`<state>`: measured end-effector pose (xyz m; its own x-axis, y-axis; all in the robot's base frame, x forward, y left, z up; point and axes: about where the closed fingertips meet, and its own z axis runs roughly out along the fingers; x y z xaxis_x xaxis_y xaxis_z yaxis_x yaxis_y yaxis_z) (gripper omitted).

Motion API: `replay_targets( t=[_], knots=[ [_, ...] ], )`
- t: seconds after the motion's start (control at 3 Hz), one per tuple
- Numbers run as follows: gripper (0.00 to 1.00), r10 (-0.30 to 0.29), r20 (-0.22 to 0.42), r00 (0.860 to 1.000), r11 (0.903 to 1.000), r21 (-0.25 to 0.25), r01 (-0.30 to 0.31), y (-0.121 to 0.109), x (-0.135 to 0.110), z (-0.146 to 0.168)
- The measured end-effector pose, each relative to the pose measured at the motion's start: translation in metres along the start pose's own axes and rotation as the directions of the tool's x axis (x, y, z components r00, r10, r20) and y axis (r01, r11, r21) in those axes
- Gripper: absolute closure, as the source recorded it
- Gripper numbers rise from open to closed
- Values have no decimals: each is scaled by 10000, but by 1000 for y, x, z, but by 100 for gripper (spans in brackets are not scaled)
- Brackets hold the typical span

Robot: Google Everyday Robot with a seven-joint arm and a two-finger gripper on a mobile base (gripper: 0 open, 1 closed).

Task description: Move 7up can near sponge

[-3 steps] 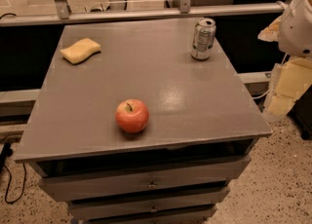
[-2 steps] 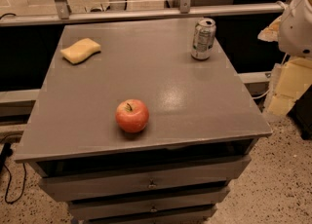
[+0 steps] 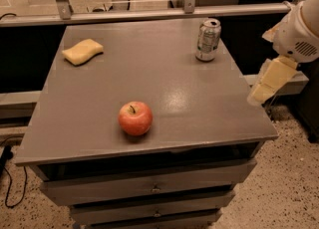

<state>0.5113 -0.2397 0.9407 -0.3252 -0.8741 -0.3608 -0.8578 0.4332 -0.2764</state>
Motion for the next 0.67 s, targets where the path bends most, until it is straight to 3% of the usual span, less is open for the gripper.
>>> replay_targets(
  t=[0.33,0.67],
  knots=[
    [0,1017,1056,9892,9939,314,-1056,-50,-6,41],
    [0,2169,2584,9414,9728,230,-2305,-102,-38,86]
  ],
)
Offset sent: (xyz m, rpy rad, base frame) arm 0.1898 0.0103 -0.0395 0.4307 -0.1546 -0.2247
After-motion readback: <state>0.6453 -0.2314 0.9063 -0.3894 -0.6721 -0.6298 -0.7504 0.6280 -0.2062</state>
